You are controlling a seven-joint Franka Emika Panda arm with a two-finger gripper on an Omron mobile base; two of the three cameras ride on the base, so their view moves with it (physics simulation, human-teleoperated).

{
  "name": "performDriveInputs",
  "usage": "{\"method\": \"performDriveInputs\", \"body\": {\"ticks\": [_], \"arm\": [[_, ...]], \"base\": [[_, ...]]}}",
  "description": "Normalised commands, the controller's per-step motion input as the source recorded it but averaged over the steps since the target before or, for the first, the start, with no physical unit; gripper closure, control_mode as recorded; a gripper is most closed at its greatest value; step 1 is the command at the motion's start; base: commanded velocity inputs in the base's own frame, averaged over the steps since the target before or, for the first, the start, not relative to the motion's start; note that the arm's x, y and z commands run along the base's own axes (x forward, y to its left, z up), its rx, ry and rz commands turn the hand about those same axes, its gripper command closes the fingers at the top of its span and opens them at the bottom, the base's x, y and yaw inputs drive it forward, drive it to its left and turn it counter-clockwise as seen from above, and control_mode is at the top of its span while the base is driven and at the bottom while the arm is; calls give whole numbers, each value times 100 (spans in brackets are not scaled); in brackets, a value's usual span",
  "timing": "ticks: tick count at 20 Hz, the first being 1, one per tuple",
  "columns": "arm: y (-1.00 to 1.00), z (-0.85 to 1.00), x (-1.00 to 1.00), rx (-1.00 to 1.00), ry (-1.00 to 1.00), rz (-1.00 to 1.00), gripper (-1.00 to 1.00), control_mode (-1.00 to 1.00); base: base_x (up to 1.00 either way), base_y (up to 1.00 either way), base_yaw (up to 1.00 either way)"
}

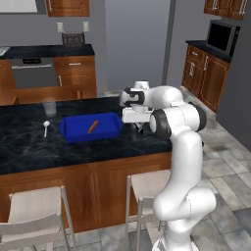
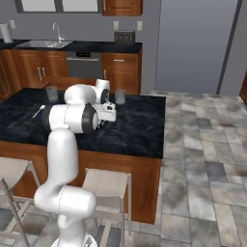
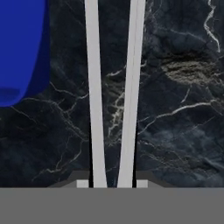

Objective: Take the tongs from the drawer on the left and place them on the dining counter next to the tray containing the hot dog.

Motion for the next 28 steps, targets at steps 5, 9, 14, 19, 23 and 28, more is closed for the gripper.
{"method": "performDriveInputs", "body": {"ticks": [5, 9, 14, 19, 23, 28], "arm": [[11, 0, 1, 0, -2, 3, 100, -100], [3, 0, 0, 0, 0, 7, 100, -100], [0, -5, 4, 0, 0, 1, 100, -100], [0, -1, 1, 0, 0, 0, 100, -100], [0, 0, 0, 0, 0, 0, -100, -100], [0, 0, 0, 0, 0, 0, -100, -100]], "base": [[0, 0, 0], [0, 0, 0], [0, 0, 0], [0, 0, 0], [0, 0, 0], [0, 0, 0]]}}
